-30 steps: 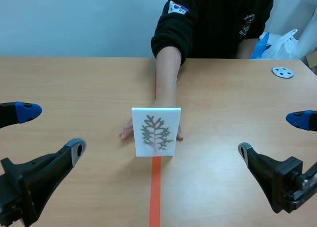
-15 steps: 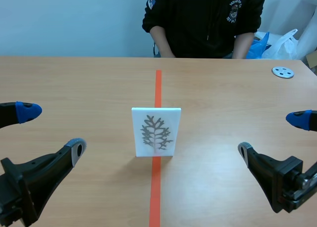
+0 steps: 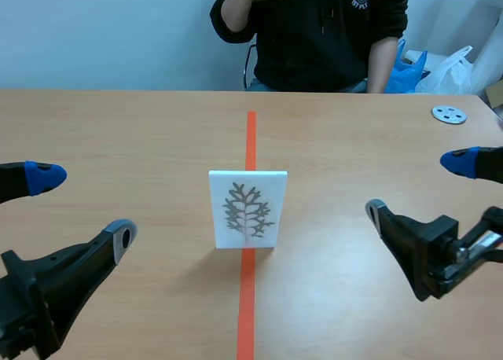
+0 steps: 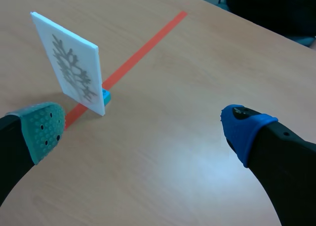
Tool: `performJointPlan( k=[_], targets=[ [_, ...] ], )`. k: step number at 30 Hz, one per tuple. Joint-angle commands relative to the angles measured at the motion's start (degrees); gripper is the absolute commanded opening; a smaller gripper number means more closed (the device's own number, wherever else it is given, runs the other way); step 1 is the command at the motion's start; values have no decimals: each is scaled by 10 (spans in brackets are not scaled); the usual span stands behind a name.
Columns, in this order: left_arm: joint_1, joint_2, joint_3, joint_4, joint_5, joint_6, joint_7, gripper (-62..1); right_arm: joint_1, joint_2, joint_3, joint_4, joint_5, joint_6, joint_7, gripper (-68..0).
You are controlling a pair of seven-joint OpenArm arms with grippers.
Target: Sort the leaf by its shape. The table is split by an orange tape line. A compound leaf with several leaflets goes to the left side, a simple leaf with one blade goes to the right side. Return to the home posture when a red brick is placed on the table.
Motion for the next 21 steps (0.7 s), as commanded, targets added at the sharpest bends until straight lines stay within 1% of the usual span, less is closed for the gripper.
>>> performJointPlan(
  k=[1,3,6,9,12,15,18,21],
  targets=[
    [1,3,-1,9,-5,-1,-9,14,31,2,-19,-20,4,0,8,4],
    [1,3,-1,9,-5,-1,-11,14,64,-2,-45,-53,0,1,8,4],
    [1,3,-1,9,-5,-1,-11,14,116,-9,-86,-108,-5,13,12,4],
    [1,3,-1,9,-5,-1,-11,14,166,-24,-125,-160,-22,16,22,4],
    [1,3,-1,9,-5,-1,-13,14,221,-53,-156,-213,-57,16,41,4],
    [1,3,-1,9,-5,-1,-12,14,276,-90,-186,-273,-84,18,43,4],
    [1,3,-1,9,-5,-1,-12,14,324,-119,-219,-335,-101,20,50,4],
    [1,3,-1,9,-5,-1,-12,14,363,-146,-250,-389,-126,20,71,4]
  ],
)
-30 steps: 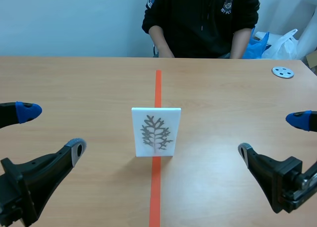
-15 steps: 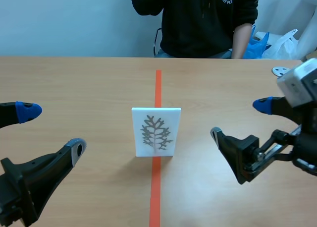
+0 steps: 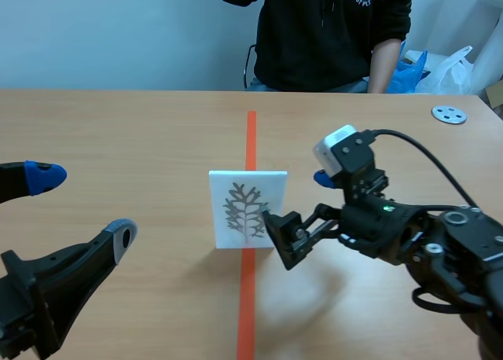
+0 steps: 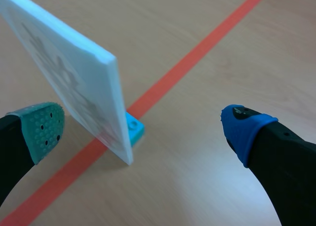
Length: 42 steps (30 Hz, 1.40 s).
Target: Sort the leaf by its shape. The table is split by an orange tape line. A compound leaf with several leaflets goes to the left side, a simple leaf with one blade goes to the right side. Return to the home posture when a red brick is placed on the table.
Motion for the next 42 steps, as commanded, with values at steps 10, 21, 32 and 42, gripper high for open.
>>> performJointPlan(
  k=[10,21,32,42],
  targets=[
    [1,3,-1,9,-5,-1,-12,14,61,-66,-54,-89,-50,-5,42,-70],
    [1,3,-1,9,-5,-1,-12,14,60,-62,-67,-89,-78,-10,43,-428],
    [1,3,-1,9,-5,-1,-12,14,56,-63,-67,-82,-78,-12,63,-639],
    [1,3,-1,9,-5,-1,-12,14,15,-40,-11,34,-78,-10,51,-638]
  ],
)
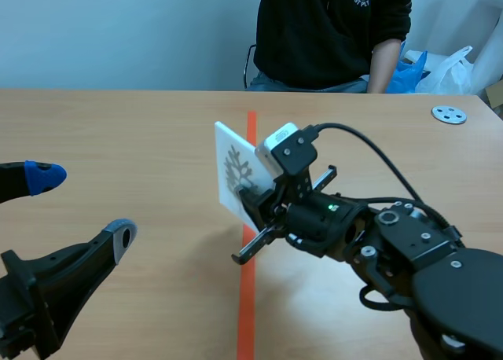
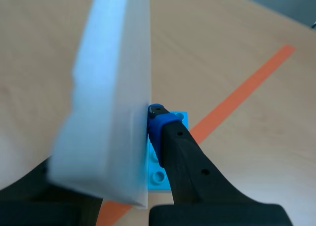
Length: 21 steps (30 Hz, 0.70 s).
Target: Sort the leaf by its shape. The table is split by an orange tape line. A compound leaf with several leaflets goes to the left side, a simple leaf with one blade goes to the right side. Return to the home posture when a red brick is placed on the table.
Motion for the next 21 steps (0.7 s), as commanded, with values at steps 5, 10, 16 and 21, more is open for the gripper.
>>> performJointPlan(
  k=[5,10,16,21],
  targets=[
    [1,3,-1,9,-5,-1,-12,14,-28,42,78,92,23,0,-14,-638],
    [1,3,-1,9,-5,-1,-12,14,-60,69,163,146,87,0,-49,-638],
    [1,3,-1,9,-5,-1,-11,14,-75,85,262,154,164,-20,-86,-638],
    [1,3,-1,9,-5,-1,-11,14,-58,86,287,127,189,-101,-96,-638]
  ],
)
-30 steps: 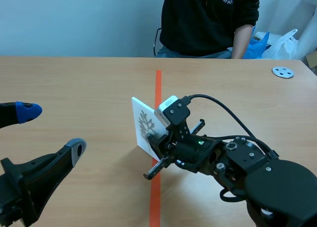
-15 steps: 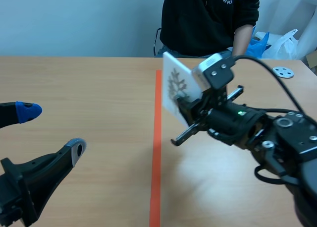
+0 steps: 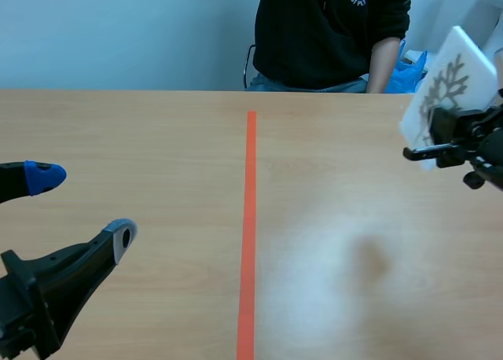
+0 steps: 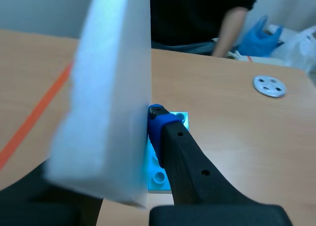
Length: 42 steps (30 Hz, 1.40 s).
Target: Sort the leaf by its shape. The table is split by an orange tape line. A compound leaf with several leaflets goes to the left side, a simple leaf with one blade goes to the right side. Return to the home posture when a red brick is placed on the table.
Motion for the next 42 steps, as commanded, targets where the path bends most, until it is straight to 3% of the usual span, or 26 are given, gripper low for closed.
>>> performJointPlan(
  k=[1,11,20,26,29,32,35,40,42],
  targets=[
    [1,3,-1,9,-5,-1,-11,14,29,9,-10,-31,4,-7,7,-638],
    [1,3,-1,9,-5,-1,-11,14,170,7,-11,-259,16,-7,26,-638],
    [1,3,-1,9,-5,-1,-12,14,268,5,-35,-438,-8,-9,71,-638],
    [1,3,-1,9,-5,-1,-12,14,278,5,-57,-452,-49,-10,70,-626],
    [1,3,-1,9,-5,-1,-12,14,272,6,-57,-454,-56,-30,67,-587],
    [1,3,-1,9,-5,-1,-12,14,268,6,-57,-454,-56,-33,67,-579],
    [1,3,-1,9,-5,-1,-12,14,266,6,-57,-454,-55,-33,67,-522],
    [1,3,-1,9,-5,-1,-12,14,266,10,-57,-450,-51,-31,67,-369],
    [1,3,-1,9,-5,-1,-12,14,261,18,-57,-439,-35,-17,67,-309]
  ],
)
